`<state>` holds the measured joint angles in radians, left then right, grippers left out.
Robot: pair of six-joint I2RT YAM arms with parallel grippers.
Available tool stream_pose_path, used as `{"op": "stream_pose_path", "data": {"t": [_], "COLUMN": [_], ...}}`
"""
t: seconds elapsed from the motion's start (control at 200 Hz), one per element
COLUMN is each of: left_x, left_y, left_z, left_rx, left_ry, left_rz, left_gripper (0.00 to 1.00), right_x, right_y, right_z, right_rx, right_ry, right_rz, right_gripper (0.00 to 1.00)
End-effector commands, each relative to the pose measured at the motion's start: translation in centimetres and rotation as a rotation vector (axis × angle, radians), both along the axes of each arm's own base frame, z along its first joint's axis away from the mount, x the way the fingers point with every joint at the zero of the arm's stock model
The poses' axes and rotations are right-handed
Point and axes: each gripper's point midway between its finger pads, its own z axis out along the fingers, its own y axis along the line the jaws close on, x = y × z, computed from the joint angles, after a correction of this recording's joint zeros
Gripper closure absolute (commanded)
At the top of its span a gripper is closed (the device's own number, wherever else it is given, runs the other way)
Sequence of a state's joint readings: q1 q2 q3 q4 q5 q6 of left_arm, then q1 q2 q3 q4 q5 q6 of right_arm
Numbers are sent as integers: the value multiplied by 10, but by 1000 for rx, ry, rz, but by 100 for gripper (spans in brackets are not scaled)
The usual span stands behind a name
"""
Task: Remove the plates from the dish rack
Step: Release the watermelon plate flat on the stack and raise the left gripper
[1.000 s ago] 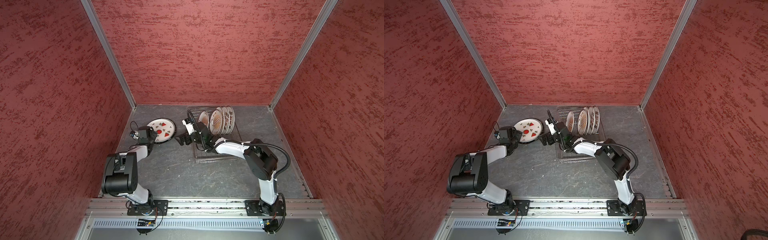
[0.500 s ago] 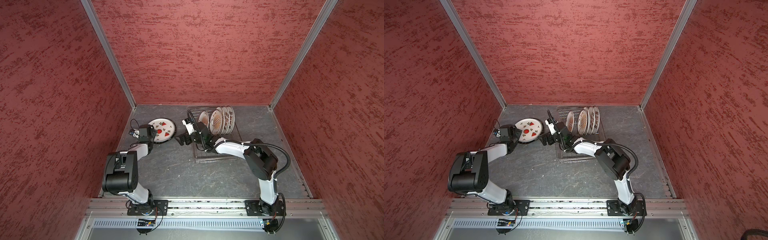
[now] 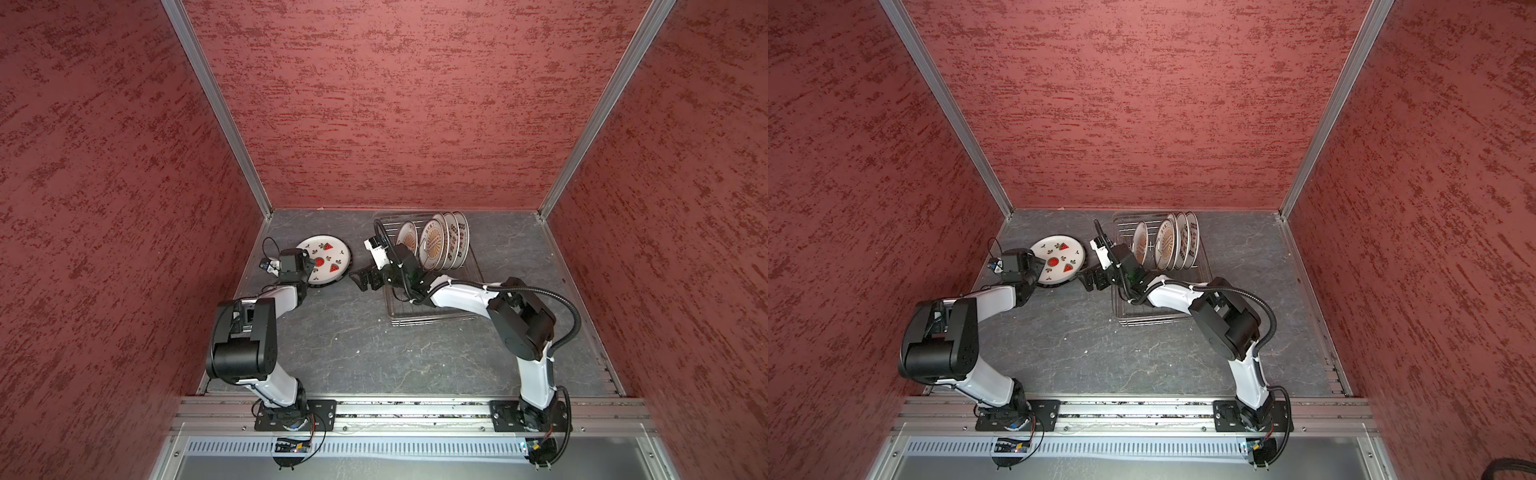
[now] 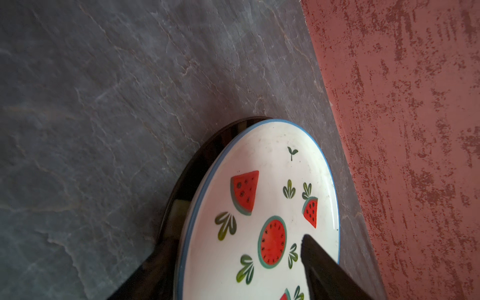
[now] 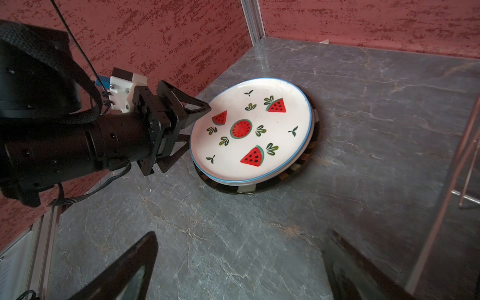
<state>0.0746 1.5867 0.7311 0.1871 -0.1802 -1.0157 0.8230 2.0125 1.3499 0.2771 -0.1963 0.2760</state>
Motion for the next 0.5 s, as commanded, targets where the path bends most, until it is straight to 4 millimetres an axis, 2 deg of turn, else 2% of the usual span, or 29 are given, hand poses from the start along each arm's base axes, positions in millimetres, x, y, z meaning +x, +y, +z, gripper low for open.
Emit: {"op": "stream_pose_path", "data": {"t": [0.0, 0.14, 0.271, 0.496], "left_x": [-7, -18, -31, -56], "left_y": [2, 3, -1, -31], "left_z": [18, 37, 55, 104], "left_rx": [38, 52, 59, 135], "left_ry": [-31, -74, -118, -238], "left_rz": [4, 12, 3, -94], "left_gripper": [10, 0, 1, 1], "right_x": [-3, -4, -7, -13], "right_y": [7, 6, 4, -23], "right_z": [8, 23, 42, 78], "right_rx": [-11, -34, -46, -59], "right_ry": [-12, -45, -88, -156], "right_rz": [29, 26, 18, -66], "right_gripper": [1, 1, 1, 1]}}
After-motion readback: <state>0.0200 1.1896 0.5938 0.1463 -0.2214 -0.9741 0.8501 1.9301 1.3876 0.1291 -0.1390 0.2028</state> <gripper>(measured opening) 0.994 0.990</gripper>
